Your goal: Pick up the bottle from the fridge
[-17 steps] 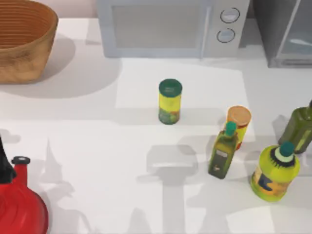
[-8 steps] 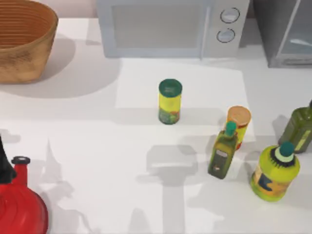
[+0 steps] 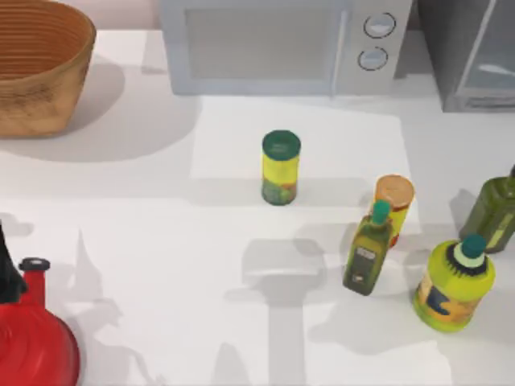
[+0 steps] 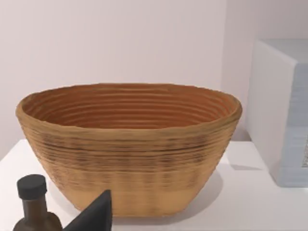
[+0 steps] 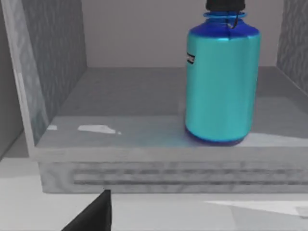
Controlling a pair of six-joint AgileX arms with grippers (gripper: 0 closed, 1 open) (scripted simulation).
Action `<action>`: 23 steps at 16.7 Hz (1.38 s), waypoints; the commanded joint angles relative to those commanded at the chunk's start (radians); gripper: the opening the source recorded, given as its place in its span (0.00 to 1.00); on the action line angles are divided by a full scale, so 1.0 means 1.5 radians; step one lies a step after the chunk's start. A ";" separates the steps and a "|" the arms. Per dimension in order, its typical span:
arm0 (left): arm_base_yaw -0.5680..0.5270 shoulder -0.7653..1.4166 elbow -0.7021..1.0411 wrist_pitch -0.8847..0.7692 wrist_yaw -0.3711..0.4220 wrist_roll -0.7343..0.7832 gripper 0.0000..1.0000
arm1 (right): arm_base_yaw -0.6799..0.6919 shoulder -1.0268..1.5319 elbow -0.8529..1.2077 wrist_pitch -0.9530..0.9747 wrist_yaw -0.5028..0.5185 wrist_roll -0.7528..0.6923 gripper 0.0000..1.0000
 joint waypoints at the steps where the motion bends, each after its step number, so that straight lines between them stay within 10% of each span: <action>1: 0.000 0.000 0.000 0.000 0.000 0.000 1.00 | -0.009 0.030 0.004 0.029 -0.009 0.000 1.00; 12: 0.000 0.000 0.000 0.000 0.000 0.000 1.00 | -0.017 0.095 0.035 0.072 -0.016 -0.001 1.00; 23: 0.000 0.000 0.000 0.000 0.000 0.000 1.00 | 0.094 0.307 0.444 -0.121 0.105 -0.010 1.00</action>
